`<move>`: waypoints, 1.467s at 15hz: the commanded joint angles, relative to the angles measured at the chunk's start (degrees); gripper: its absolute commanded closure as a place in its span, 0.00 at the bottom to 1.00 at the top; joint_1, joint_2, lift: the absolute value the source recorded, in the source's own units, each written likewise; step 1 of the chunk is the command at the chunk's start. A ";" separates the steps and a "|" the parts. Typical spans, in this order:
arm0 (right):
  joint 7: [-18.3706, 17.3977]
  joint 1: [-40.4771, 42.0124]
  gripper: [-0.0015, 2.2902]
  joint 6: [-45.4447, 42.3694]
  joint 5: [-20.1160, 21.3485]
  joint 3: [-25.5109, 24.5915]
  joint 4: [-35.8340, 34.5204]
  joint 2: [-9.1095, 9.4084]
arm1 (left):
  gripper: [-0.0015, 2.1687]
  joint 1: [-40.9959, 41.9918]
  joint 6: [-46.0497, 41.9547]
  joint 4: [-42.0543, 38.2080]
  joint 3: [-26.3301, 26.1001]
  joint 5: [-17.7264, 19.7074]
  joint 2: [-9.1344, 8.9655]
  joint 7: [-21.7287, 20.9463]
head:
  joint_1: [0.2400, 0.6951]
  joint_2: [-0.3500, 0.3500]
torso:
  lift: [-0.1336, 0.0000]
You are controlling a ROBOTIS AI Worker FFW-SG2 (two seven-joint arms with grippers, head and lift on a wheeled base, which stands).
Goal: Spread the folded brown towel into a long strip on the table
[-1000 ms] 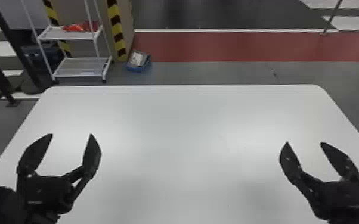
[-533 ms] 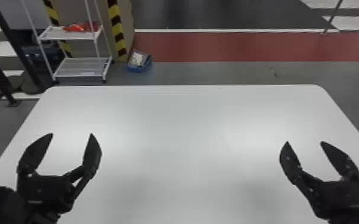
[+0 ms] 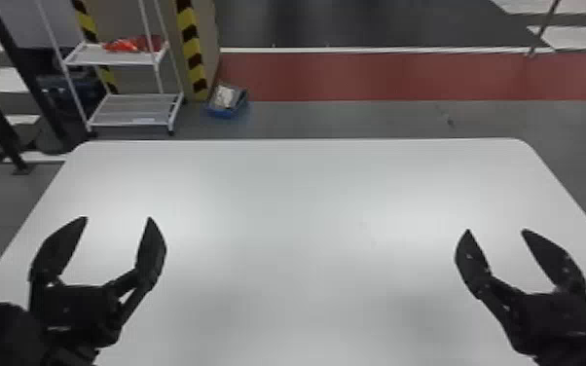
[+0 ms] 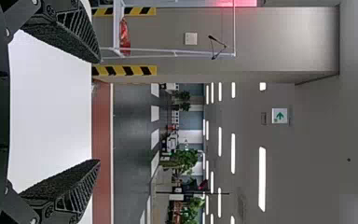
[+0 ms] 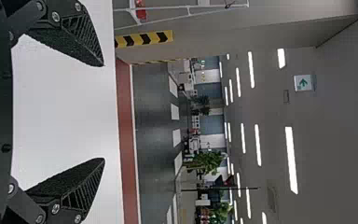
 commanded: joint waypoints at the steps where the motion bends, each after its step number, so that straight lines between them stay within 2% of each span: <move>1: 0.00 -0.36 0.08 0.00 0.12 0.20 0.34 0.09 | 0.07 -0.08 0.12 0.08 0.00 0.00 0.05 0.00 | 1.00 0.52 | 0.08; 22: 0.00 0.43 0.08 0.00 0.12 0.29 0.16 -0.17 | 0.06 0.10 0.12 -0.09 -0.26 0.00 0.23 -0.26 | 1.00 0.52 | 0.08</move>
